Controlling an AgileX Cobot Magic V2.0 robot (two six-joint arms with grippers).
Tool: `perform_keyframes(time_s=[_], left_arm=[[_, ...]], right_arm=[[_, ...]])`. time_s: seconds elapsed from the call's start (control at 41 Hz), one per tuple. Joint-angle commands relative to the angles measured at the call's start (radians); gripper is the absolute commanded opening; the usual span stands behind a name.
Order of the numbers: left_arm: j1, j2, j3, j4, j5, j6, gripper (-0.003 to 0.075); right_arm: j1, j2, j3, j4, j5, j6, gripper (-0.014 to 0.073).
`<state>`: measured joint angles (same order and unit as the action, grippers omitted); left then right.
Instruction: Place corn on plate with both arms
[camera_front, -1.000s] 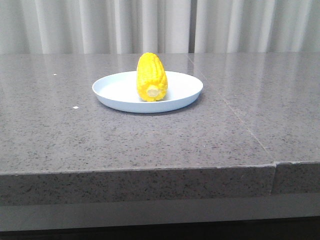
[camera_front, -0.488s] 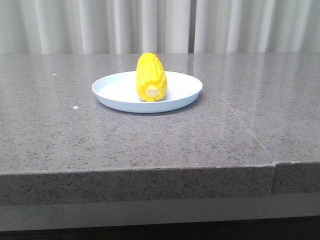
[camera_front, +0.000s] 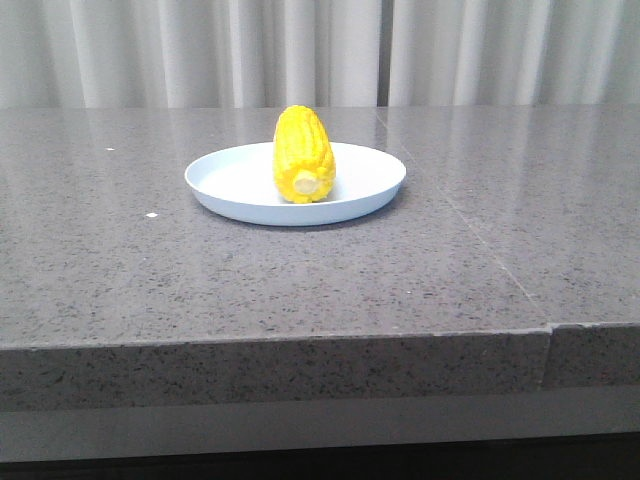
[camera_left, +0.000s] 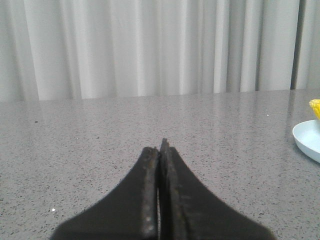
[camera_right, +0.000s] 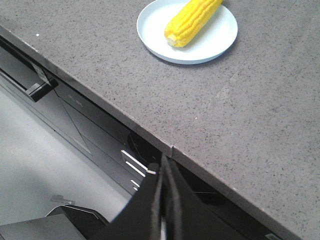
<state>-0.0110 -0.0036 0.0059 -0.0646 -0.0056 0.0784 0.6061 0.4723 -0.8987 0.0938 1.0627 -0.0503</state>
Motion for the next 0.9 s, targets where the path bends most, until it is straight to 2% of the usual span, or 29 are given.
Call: perform_keyframes(time_s=[0.0,0.341,0.463,0.585,0.878], left_arm=[[0.002,-0.02,0.001,-0.009,-0.086,-0.009,-0.002],[0.002,-0.02,0.001,-0.009,-0.086,-0.009,-0.002],[0.002,-0.02,0.001,-0.009,-0.086,-0.009,-0.002],[0.002,-0.02,0.001,-0.009,-0.086,-0.009,-0.002],[0.002,-0.02,0.001,-0.009,-0.086,-0.009,-0.002]], right_arm=[[0.004,0.007,-0.023,0.001,-0.072,-0.006,-0.0119],[0.004,0.007,-0.023,0.001,-0.072,-0.006,-0.0119],[-0.018,-0.052,0.045,0.0,-0.132,-0.006,-0.0119],[-0.121,-0.141,0.18,0.0,-0.325,-0.006,-0.0119],[-0.405,-0.397,0.639,0.0,-0.929,-0.006,-0.0119]])
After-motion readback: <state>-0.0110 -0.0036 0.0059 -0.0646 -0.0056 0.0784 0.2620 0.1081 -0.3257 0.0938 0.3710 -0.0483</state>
